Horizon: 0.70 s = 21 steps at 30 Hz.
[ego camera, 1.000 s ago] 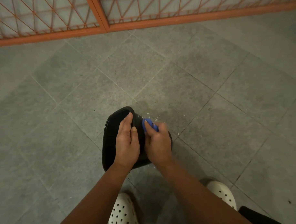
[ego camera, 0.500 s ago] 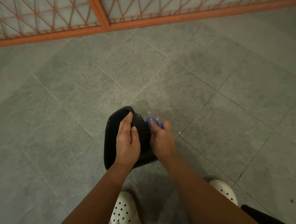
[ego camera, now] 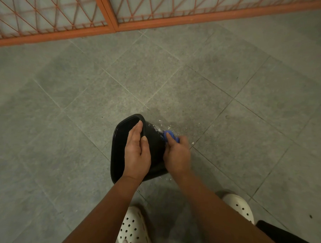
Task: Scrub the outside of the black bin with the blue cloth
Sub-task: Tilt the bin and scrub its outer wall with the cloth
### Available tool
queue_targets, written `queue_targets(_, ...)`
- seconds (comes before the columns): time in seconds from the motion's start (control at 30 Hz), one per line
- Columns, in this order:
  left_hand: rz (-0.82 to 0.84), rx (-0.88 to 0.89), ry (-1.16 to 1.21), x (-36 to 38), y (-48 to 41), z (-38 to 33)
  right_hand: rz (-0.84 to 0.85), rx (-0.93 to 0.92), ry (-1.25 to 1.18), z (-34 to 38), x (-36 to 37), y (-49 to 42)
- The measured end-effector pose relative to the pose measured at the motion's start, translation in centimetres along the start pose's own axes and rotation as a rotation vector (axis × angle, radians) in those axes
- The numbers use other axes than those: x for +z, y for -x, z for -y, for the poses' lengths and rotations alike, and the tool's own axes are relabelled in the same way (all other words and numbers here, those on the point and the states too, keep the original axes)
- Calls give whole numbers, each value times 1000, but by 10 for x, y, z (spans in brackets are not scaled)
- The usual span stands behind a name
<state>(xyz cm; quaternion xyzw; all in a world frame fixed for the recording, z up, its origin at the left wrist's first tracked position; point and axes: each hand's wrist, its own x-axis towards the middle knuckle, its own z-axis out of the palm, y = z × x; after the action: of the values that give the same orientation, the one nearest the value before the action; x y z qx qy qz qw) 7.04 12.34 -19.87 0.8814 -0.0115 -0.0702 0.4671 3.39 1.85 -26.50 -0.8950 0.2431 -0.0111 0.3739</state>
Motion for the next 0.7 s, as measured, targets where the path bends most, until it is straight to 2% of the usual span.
queue_targets(0.07, -4, 5, -8, -1, 0, 1, -23, -21, -28, 7, -2, 12)
queue_targets(0.2, 10, 25, -37, -1, 0, 2, 20, -188, -85, 15, -3, 10)
queue_targets(0.37, 6, 18, -24, -3, 0, 0, 18, -17, 10, -1, 4, -3)
queue_targets(0.57, -10, 29, -54, -5, -1, 4, 33, -195, 39, 23, 0, 9)
queue_targets(0.7, 0, 26, -48, -6, 1, 3, 37, -104, 87, 0, 2, -7)
